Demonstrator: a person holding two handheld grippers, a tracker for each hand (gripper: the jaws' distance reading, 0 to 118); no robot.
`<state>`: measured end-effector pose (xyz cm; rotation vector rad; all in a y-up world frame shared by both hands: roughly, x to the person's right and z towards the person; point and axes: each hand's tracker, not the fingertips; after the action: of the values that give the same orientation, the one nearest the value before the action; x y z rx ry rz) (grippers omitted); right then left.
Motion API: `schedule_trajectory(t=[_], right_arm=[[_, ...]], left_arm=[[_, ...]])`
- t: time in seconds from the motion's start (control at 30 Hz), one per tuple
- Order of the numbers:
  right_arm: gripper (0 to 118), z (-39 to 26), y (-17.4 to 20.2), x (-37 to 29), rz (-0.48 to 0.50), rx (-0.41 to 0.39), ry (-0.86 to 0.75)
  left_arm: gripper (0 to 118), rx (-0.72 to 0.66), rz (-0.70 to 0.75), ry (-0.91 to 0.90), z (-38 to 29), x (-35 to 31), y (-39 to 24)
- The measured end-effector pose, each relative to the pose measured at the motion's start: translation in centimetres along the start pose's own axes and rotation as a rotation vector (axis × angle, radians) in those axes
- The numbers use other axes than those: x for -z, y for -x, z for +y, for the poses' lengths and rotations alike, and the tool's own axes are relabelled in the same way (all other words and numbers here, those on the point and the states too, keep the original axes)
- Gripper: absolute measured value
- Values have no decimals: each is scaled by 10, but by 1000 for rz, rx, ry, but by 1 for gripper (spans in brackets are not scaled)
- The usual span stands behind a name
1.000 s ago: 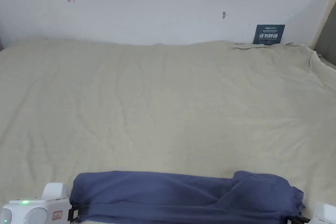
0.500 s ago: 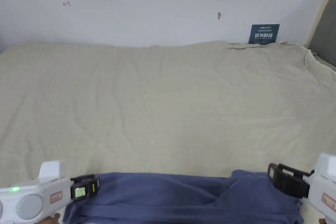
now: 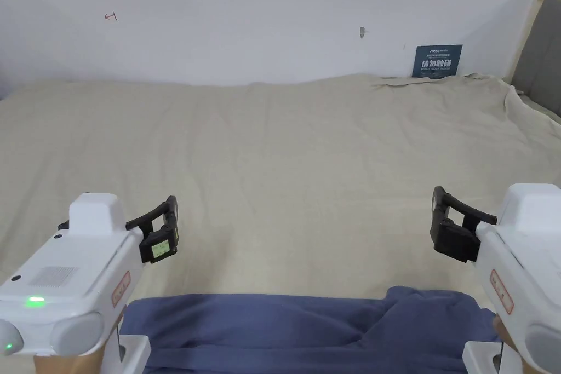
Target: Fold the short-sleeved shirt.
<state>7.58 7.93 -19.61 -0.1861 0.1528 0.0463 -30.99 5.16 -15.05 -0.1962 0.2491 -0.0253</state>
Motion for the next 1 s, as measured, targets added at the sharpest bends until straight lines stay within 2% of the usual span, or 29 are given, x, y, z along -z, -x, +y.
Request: schedule_trajectory(t=[0.03, 0.07, 0.1, 0.13, 0.2, 0.27, 0.43, 0.67, 0.77, 0.83, 0.87, 0.9, 1.0], right_arm=[[56, -1, 0, 1, -4, 2, -12], [34, -1, 3, 0, -12, 0, -18], [6, -1, 4, 0, -16, -2, -22], [1, -1, 6, -1, -17, -5, -28], [1, -5, -4, 5, -11, 4, -44], [0, -4, -5, 6, -6, 8, -37], [0, -1, -1, 3, -4, 11, -35], [1, 1, -2, 2, 9, 16, -16], [1, -2, -7, 5, 10, 16, -5], [1, -3, -9, 6, 8, 14, 5], [1, -4, -9, 7, 9, 14, 9], [1, -4, -10, 8, 10, 14, 13], [1, -7, -13, 12, 8, 9, 25]], left_arm=[[68, -11, 8, -24, -1, -2, -4], [52, -13, 9, -48, -2, -4, -8], [20, -7, 13, -72, -4, -5, -10], [3, 4, 46, -94, -6, -5, -15], [0, 13, 71, -93, -8, -7, -20], [0, -5, 5, -89, -8, -5, -19], [0, 5, 8, -64, -8, -1, -21], [0, -121, -70, 192, -18, 25, 10], [10, -177, -99, 315, -32, 35, 32], [25, -197, -111, 394, -42, 41, 46], [35, -215, -114, 426, -48, 45, 54], [56, -227, -127, 466, -54, 47, 60], [98, -298, -154, 554, -72, 57, 84]])
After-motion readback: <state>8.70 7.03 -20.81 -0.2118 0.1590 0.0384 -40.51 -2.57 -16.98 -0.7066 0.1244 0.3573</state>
